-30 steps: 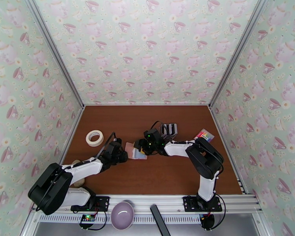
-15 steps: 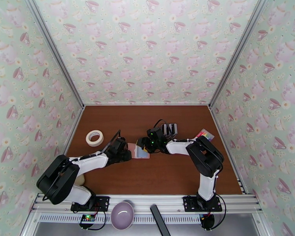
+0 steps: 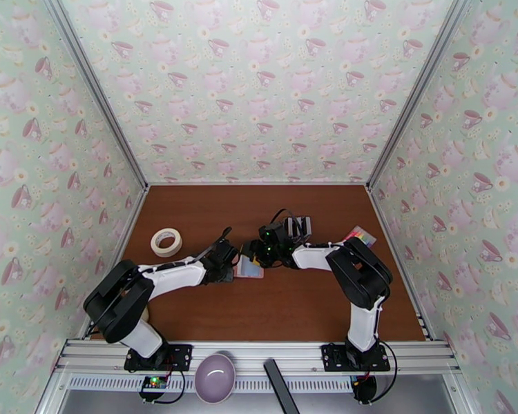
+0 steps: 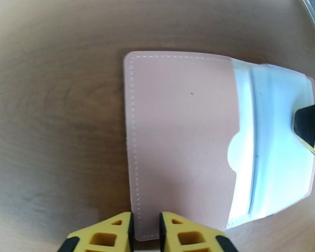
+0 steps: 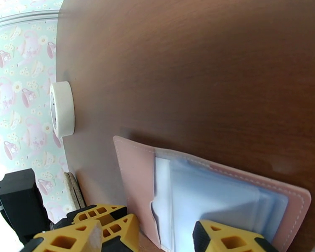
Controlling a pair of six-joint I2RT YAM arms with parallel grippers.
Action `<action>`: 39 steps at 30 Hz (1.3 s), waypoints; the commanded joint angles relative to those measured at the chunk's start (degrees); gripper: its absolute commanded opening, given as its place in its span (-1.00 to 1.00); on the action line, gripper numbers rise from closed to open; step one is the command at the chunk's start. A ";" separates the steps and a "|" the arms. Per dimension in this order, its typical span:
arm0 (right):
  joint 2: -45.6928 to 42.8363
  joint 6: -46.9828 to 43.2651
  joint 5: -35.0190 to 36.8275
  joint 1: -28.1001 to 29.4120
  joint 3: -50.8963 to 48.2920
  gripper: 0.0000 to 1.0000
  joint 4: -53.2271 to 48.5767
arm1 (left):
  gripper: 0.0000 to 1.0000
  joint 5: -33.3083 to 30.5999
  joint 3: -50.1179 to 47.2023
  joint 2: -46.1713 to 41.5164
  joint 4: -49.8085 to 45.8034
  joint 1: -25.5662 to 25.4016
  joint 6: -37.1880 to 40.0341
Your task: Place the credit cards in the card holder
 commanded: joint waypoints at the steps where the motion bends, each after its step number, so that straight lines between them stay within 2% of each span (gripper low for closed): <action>1: 1.89 -1.29 -0.87 -0.48 1.07 0.25 -0.46 | -0.62 0.77 -2.70 4.98 -3.31 -0.78 0.29; 12: 1.99 -4.51 -0.20 -0.88 2.79 0.25 -5.18 | -0.61 3.88 -6.18 3.30 0.28 -4.10 -4.44; 19: 1.27 -6.12 0.19 -0.90 4.57 0.24 -8.16 | -0.59 5.01 -6.49 0.64 1.06 -4.53 -5.80; 28: -1.57 -8.94 -0.08 -0.92 8.54 0.26 -12.80 | -0.50 2.29 -5.56 -6.57 -2.69 -4.32 -5.37; 39: -6.71 -15.31 9.77 1.06 10.11 0.26 -25.31 | -0.36 2.41 0.17 -9.42 -5.07 -0.83 -1.43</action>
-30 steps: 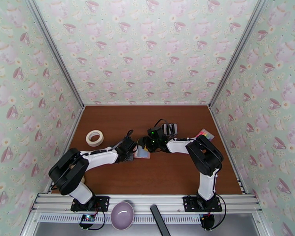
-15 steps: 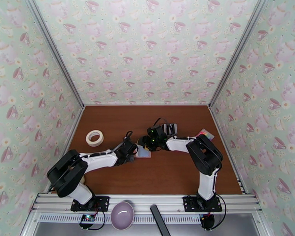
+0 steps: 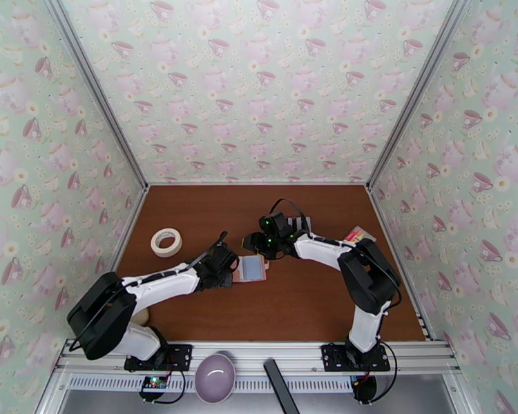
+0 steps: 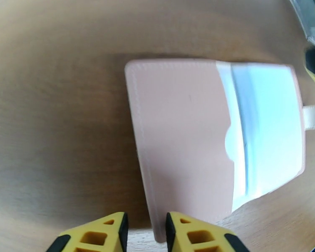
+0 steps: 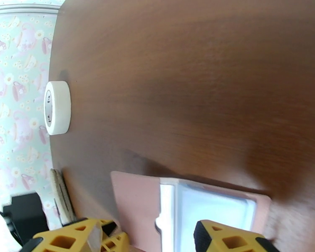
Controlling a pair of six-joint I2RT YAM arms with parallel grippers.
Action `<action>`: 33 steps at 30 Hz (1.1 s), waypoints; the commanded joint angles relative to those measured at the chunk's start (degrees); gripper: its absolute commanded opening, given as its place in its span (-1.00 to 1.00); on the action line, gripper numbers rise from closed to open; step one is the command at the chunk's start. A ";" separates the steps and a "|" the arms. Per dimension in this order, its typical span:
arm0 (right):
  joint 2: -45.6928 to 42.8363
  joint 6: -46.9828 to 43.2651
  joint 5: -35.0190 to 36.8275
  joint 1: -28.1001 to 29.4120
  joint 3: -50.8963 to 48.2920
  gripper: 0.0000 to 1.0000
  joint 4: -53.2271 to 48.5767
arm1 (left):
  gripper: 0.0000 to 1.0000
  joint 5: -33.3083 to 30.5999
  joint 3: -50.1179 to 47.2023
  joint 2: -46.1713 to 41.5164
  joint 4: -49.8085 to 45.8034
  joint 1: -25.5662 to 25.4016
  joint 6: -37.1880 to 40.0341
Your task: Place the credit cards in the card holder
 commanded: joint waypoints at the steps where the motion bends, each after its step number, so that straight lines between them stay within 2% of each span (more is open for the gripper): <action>1: -1.77 -3.62 4.83 1.71 1.59 0.26 -6.33 | -0.36 1.96 1.93 -1.14 -0.78 1.18 1.99; 7: -1.20 -5.89 8.83 3.80 1.41 0.26 -9.63 | -0.35 5.14 0.40 -2.53 2.83 2.20 2.03; 16: 2.32 -7.71 11.38 4.13 3.92 0.24 -11.89 | -0.44 7.11 -0.31 4.90 6.88 5.31 3.44; 21: 3.96 -8.18 11.83 4.36 6.03 0.25 -13.04 | -0.49 7.74 -0.42 8.99 9.17 6.68 3.55; 33: 4.86 -7.54 11.83 5.04 6.95 0.23 -13.08 | -0.59 9.55 -1.02 9.25 11.48 8.19 3.99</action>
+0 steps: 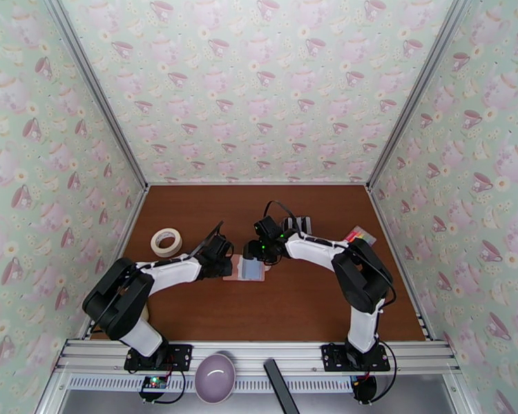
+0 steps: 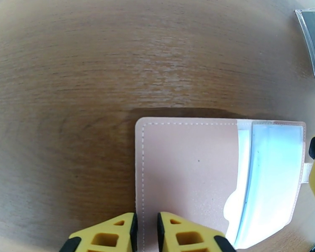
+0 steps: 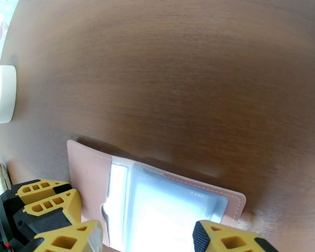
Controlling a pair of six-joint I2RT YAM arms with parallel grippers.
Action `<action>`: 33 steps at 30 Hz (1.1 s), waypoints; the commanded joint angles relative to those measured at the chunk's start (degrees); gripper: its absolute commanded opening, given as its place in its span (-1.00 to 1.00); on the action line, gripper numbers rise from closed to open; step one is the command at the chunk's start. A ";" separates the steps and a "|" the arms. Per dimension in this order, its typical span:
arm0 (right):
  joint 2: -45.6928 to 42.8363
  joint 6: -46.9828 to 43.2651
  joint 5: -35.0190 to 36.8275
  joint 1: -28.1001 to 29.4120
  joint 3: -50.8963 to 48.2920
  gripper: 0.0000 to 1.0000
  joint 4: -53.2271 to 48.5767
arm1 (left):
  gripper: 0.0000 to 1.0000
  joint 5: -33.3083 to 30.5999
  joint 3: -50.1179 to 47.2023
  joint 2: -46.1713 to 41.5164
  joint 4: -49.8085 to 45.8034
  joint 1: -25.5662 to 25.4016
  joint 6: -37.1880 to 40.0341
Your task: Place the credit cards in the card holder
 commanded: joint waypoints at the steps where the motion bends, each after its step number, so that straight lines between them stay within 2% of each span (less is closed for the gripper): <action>1: 1.27 -0.23 0.49 0.70 1.67 0.23 -0.72 | -0.59 1.78 -1.60 1.00 1.02 0.47 0.48; 13: 4.27 0.39 0.79 1.17 2.30 0.22 -0.62 | -0.56 3.09 -4.35 -0.98 3.61 0.93 -1.02; 27: 5.39 3.58 -3.07 2.76 2.39 0.22 2.18 | -0.52 5.17 -4.92 -0.68 5.56 1.72 -1.33; 33: 5.03 7.28 -7.72 2.84 0.32 0.22 7.13 | -0.26 6.35 -6.18 -1.81 6.81 1.74 -1.92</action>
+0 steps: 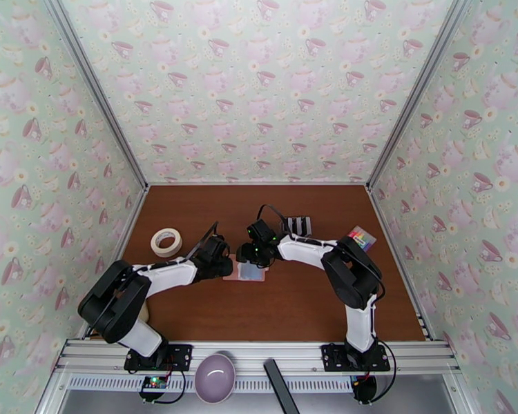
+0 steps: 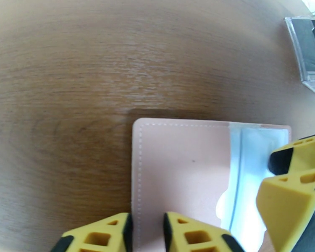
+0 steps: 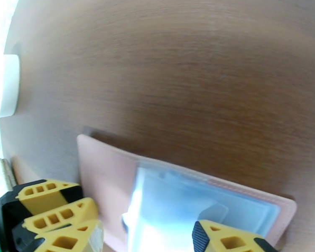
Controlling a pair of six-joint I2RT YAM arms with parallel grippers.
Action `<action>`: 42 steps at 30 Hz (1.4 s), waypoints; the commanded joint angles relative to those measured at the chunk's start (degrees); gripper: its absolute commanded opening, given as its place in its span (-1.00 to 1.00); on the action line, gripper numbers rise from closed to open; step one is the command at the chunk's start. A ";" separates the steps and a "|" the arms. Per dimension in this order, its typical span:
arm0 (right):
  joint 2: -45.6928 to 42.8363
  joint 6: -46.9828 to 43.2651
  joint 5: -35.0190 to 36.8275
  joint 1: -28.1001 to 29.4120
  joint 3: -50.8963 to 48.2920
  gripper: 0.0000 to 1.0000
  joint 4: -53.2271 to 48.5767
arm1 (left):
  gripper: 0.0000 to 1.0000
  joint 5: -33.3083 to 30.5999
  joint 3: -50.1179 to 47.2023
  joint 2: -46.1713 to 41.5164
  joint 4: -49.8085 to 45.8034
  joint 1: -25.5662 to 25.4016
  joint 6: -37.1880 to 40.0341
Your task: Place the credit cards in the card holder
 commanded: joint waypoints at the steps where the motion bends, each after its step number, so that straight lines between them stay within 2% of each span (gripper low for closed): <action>1: 1.10 3.75 -4.47 0.43 -1.63 0.22 4.03 | -0.20 2.19 -2.40 -0.13 0.26 0.35 -0.66; 9: 2.32 7.02 -7.01 0.02 -4.10 0.22 8.97 | 0.21 2.21 -5.57 -7.83 -1.93 0.39 -0.37; 13: 1.71 8.12 -7.89 -0.02 -4.35 0.22 10.28 | 0.30 2.35 -6.10 -12.19 -4.03 0.22 -0.01; 15: 1.31 8.45 -8.06 -0.09 -4.41 0.23 10.42 | 0.32 2.49 -6.71 -14.60 -4.66 0.04 0.02; 22: 0.45 9.22 -8.45 -0.13 -4.64 0.22 11.02 | 0.16 3.02 -7.41 -20.46 -6.86 -2.07 0.69; 31: 0.52 11.31 -10.22 -0.30 -4.96 0.23 13.60 | 0.13 0.08 -6.78 -18.55 -4.56 -6.66 2.76; 42: 0.45 11.41 -10.33 -0.40 -5.70 0.23 14.50 | 0.13 -0.25 -6.08 -9.43 -2.22 -7.16 2.83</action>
